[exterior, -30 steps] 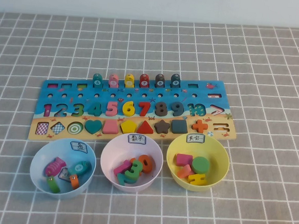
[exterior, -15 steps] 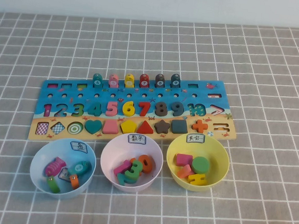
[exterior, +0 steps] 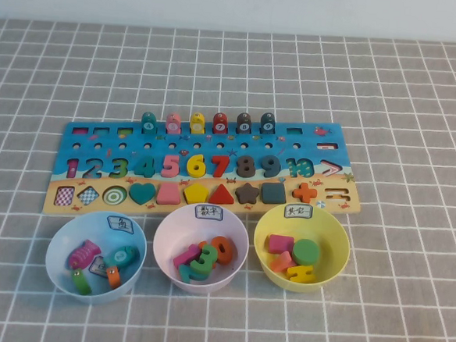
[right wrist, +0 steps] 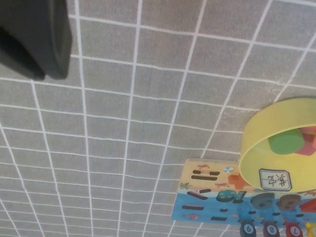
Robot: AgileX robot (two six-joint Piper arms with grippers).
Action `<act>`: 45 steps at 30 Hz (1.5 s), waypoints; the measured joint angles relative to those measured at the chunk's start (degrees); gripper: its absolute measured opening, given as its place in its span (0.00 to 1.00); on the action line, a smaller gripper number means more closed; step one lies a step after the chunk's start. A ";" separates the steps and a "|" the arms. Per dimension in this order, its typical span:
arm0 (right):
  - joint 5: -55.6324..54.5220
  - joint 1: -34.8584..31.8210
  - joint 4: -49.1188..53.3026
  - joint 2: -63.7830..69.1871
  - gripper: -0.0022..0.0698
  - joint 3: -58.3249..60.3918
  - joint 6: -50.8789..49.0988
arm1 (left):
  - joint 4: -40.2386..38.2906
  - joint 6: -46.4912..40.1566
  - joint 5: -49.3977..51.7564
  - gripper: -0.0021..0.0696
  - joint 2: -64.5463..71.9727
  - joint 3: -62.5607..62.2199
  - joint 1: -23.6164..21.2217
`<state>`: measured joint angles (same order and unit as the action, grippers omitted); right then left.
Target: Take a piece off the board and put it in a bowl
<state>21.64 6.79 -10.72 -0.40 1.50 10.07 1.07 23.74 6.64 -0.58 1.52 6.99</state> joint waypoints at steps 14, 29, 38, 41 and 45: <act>0.00 0.00 0.00 0.00 0.01 0.00 0.00 | -2.12 2.59 17.35 0.03 10.18 -17.53 0.00; 0.00 0.00 0.00 0.00 0.01 0.00 0.00 | -4.02 -14.21 41.94 0.03 54.69 -49.85 0.00; 0.00 0.00 0.00 0.00 0.01 0.00 0.00 | -9.98 -27.83 47.17 0.03 77.91 -64.56 0.00; 0.00 0.00 0.00 0.00 0.01 0.00 0.00 | -10.66 -32.07 48.18 0.03 83.14 -68.67 0.00; 0.00 0.00 0.00 0.00 0.01 0.00 0.00 | -15.77 -45.87 50.22 0.03 88.81 -73.56 0.00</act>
<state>21.64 6.79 -10.72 -0.40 1.50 10.07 -14.71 -22.13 56.86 88.23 -72.04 6.99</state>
